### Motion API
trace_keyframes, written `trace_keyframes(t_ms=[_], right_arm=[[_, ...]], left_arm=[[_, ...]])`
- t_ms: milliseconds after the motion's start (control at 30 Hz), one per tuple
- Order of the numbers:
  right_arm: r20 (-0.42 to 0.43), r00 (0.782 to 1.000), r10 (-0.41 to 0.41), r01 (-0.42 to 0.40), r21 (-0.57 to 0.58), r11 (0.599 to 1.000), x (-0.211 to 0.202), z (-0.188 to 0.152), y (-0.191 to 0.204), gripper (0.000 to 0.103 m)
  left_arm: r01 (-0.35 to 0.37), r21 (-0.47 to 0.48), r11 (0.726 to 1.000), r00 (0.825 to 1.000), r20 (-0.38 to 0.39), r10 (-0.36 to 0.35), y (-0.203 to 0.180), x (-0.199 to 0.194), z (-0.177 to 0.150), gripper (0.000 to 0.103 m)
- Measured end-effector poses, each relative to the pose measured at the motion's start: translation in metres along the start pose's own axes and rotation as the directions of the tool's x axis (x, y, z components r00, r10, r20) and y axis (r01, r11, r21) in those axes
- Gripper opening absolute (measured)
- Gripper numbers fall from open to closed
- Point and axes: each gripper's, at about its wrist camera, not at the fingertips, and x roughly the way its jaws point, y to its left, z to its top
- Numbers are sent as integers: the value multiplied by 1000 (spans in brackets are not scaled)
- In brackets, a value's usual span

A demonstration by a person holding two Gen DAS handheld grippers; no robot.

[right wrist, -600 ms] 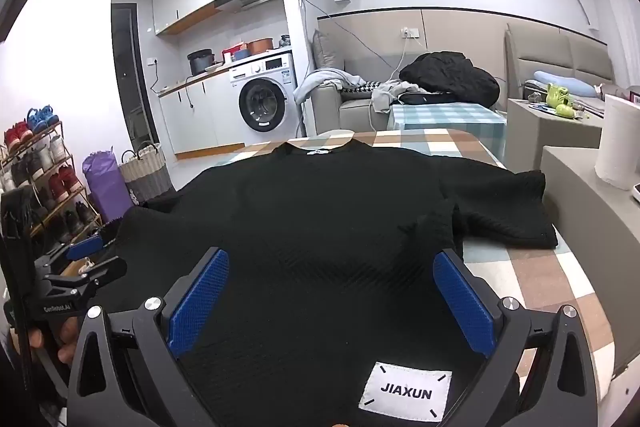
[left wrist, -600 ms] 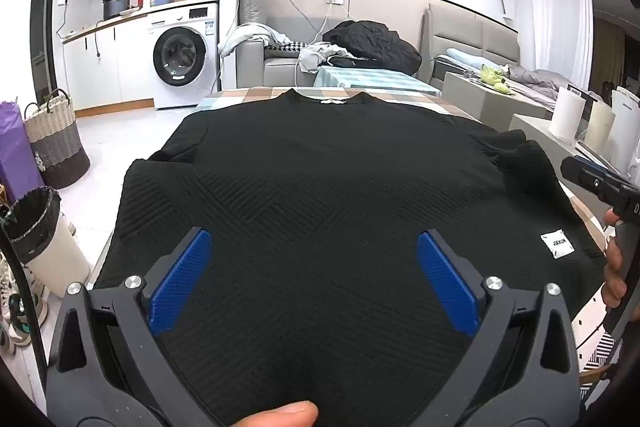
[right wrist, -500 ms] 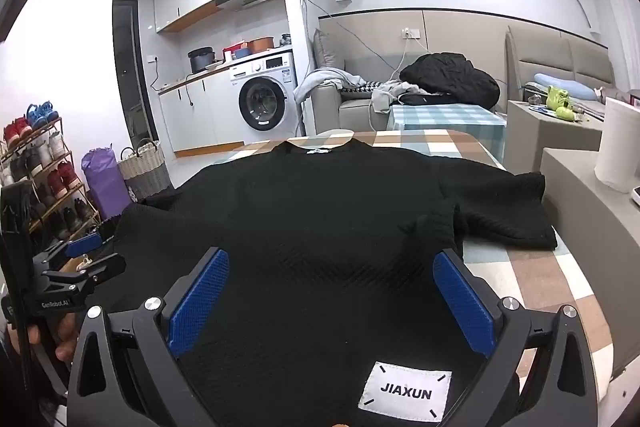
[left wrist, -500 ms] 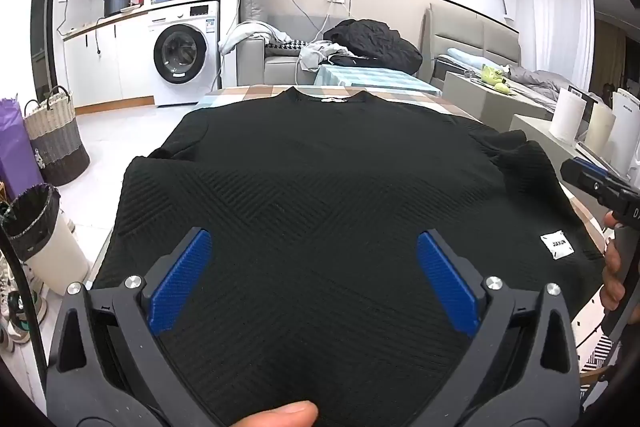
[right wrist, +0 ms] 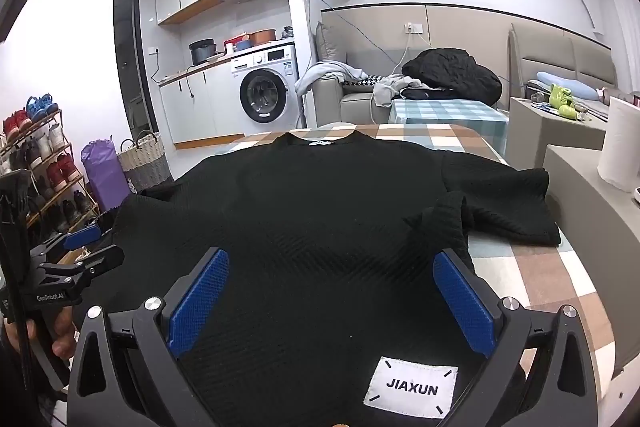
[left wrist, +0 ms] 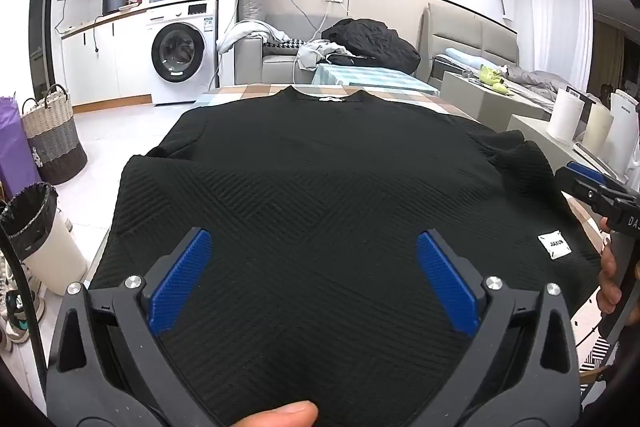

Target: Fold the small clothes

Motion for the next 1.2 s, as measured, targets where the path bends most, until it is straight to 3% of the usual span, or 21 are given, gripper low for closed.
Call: trace_keyframes(t_ms=[1200], right_arm=[[-21, 1000, -18, 18, -7, 1000, 6, 0, -3, 103]], left_arm=[[23, -4, 1000, 1000, 5, -23, -3, -2, 0, 102]])
